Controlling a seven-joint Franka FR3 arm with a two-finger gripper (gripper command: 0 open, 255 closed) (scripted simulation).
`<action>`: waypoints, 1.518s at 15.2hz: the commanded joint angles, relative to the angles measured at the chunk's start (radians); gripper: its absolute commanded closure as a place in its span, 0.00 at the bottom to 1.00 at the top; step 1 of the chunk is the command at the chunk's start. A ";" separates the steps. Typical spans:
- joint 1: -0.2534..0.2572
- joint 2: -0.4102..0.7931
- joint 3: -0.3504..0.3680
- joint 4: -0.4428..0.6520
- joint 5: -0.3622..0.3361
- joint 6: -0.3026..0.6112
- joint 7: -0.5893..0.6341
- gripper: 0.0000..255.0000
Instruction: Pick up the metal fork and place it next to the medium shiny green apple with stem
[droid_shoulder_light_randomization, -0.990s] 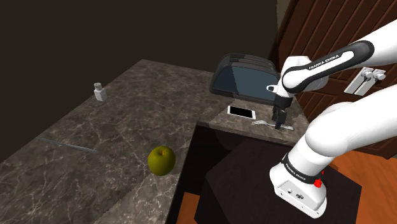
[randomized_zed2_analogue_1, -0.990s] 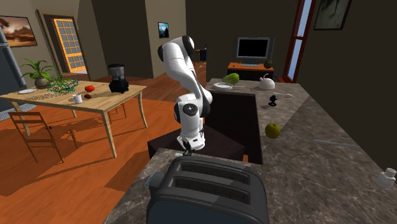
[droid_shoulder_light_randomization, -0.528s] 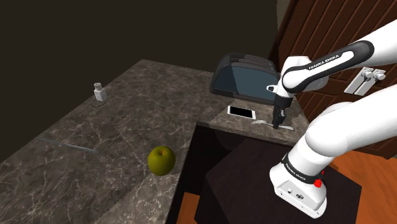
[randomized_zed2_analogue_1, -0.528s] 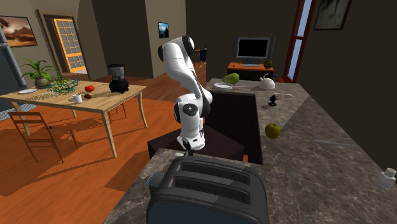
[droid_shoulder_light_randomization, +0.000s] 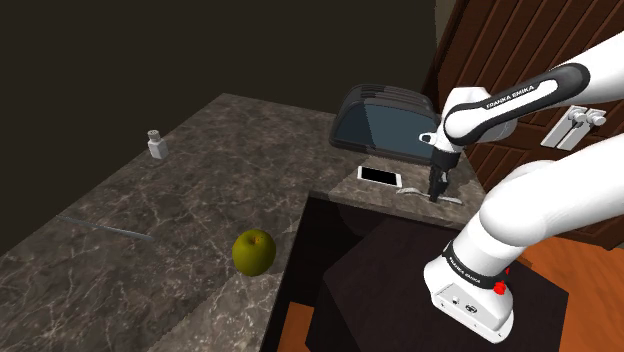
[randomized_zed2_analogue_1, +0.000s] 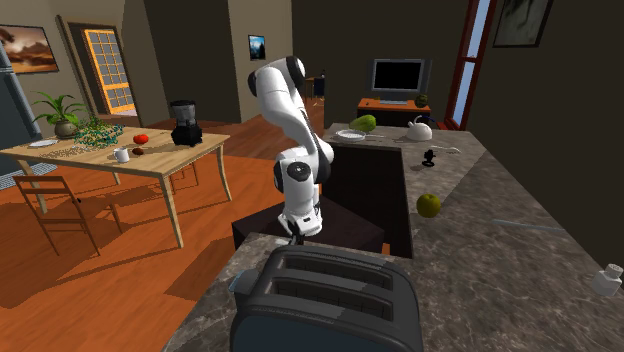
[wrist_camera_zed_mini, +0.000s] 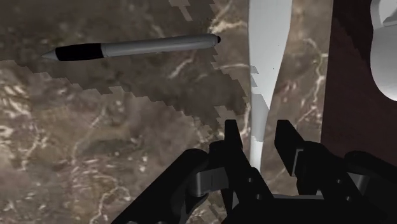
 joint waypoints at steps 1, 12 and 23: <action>-0.008 -0.031 0.014 0.004 0.003 -0.036 0.002 1.00; -0.040 -0.212 0.114 0.062 0.050 -0.275 0.006 1.00; -0.041 -0.319 0.196 0.153 0.112 -0.471 0.004 1.00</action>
